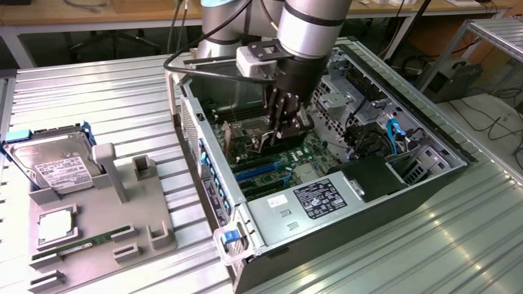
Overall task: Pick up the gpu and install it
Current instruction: 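Insert the gpu into the slot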
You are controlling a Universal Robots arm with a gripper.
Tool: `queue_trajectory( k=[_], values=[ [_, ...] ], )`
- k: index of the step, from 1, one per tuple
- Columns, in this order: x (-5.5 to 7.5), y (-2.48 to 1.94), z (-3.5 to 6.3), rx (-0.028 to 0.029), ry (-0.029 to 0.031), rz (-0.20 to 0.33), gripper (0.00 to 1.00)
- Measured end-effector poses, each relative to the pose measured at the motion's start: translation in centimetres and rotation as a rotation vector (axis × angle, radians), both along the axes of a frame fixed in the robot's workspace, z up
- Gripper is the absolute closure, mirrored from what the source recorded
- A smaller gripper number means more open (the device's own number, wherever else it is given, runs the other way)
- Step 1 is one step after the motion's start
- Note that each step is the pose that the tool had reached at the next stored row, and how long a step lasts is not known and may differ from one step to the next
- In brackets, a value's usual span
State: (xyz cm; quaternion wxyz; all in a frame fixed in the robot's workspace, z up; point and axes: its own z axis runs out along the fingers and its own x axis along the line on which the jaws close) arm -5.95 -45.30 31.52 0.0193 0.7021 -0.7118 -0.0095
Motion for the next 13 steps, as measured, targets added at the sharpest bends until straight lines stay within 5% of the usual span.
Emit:
queue_trajectory(
  k=[13],
  values=[
    [-0.5, 0.0, -2.51, 0.0023, -0.0004, 0.02, 0.74]
  ],
)
